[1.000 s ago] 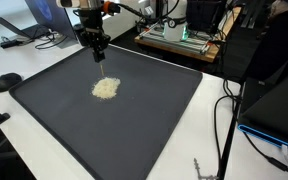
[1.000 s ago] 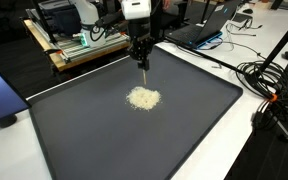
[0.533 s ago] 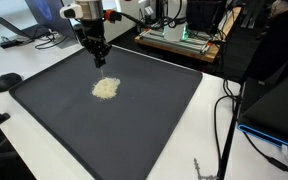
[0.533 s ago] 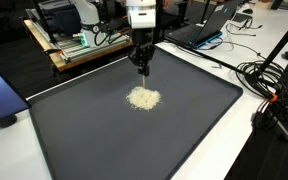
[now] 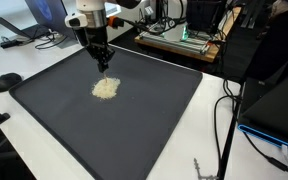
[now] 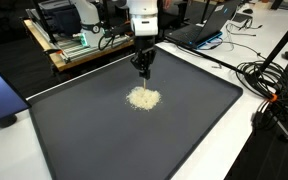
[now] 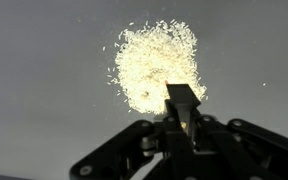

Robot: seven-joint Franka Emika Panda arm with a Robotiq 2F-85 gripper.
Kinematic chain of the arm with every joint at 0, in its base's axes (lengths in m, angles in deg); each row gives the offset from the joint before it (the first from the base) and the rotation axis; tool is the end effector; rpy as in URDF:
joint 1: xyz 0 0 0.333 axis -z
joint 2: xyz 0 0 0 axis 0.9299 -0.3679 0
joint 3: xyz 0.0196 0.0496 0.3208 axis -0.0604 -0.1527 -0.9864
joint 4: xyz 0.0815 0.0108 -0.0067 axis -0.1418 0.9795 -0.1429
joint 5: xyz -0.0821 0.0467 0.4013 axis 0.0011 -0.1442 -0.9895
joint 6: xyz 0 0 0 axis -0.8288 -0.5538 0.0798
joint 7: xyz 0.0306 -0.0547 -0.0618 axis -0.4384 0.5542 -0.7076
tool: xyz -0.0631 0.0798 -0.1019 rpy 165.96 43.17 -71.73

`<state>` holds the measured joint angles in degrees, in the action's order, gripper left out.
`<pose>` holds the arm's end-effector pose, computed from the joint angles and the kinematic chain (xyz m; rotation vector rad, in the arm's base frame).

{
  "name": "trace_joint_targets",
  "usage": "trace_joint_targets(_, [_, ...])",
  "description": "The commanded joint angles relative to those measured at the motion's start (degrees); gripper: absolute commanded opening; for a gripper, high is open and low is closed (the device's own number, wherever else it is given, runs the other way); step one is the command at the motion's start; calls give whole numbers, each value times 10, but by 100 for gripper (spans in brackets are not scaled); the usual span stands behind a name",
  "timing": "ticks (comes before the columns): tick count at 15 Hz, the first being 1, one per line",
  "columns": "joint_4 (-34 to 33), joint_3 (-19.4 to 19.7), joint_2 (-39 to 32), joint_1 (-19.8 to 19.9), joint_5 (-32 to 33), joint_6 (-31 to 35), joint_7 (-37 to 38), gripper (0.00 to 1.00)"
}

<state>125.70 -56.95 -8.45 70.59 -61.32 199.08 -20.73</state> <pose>0.6037 -0.0609 0.2293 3.0578 0.2537 0.1828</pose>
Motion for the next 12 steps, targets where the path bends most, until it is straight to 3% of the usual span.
trace_joint_targets(1, [-10, -7, -17, 3, 11, 14, 14, 3])
trace_joint_targets(12, [-15, -13, -55, 4, 10, 36, 14, 3])
